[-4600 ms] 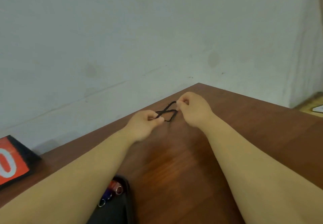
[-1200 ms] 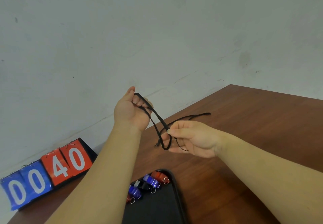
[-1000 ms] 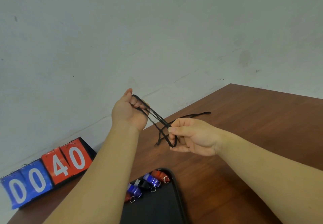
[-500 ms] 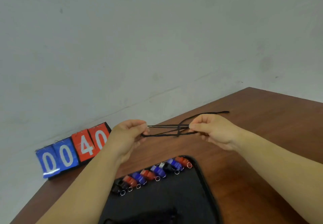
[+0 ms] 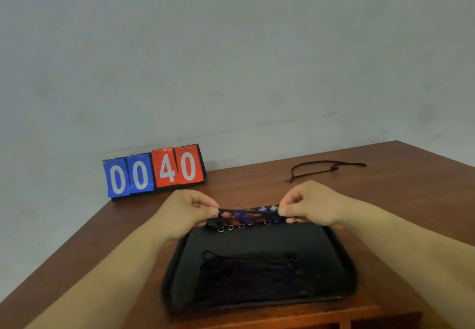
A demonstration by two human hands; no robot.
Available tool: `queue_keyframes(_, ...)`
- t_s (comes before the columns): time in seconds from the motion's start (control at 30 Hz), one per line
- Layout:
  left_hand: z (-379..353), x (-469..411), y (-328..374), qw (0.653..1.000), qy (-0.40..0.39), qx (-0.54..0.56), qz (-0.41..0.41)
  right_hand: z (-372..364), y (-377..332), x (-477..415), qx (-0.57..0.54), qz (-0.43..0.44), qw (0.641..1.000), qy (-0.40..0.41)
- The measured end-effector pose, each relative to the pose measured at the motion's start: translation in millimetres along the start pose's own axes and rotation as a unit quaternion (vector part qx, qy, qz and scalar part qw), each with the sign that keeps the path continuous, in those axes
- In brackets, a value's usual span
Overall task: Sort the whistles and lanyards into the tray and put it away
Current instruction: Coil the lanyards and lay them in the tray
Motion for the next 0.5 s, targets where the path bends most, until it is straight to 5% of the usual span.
queue_keyframes(0.5,-32.7,8.9,-52.9,0.979,-0.064,-0.18,-0.068,-50.8,8.1,1.8,0.227,0.055,0.97,-0.07)
Point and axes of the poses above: each hand's wrist, its own x-axis away from the middle knuckle, its own z-axis out of the back of the hand, y = z × x, the point moved 5 cm from there along -x, towards the middle knuckle, and after that the axes turned 13 degrees about y, right-handed, at the moved point
